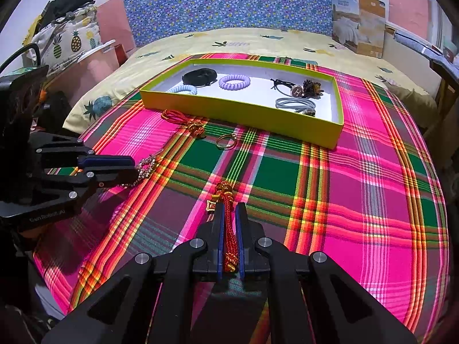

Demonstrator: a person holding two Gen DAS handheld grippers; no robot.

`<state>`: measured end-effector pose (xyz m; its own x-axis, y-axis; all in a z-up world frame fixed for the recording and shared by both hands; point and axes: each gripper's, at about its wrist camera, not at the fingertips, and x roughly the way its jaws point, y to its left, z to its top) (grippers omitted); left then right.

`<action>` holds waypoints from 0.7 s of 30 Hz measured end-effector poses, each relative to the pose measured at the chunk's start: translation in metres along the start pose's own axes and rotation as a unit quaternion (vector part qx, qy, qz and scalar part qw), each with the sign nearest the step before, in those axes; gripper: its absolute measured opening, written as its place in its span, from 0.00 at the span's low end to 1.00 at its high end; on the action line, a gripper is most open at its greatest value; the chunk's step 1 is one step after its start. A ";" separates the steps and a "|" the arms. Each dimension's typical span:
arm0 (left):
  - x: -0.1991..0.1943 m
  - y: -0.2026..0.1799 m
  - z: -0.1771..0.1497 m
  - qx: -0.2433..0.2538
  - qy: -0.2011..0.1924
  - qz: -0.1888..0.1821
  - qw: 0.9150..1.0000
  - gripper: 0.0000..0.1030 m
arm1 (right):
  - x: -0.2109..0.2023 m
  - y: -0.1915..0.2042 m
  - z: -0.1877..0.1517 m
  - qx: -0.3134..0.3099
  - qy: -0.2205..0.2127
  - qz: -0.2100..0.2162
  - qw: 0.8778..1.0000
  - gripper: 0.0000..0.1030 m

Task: Organize jewelry
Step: 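Carry the gold clip in the left tool over the box while the right tool carries the tassel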

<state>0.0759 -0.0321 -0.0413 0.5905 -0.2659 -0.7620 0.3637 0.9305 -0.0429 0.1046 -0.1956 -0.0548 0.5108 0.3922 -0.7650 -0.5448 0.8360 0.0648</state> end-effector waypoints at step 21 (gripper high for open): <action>-0.023 0.009 0.017 -0.046 -0.039 0.001 0.998 0.04 | -0.020 -0.004 0.007 0.022 -0.032 -0.007 0.999 0.07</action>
<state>0.0779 -0.0223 -0.0131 0.6468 -0.2794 -0.7097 0.2970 0.9493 -0.1030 0.1008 -0.2041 -0.0353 0.5603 0.4019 -0.7242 -0.5083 0.8572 0.0825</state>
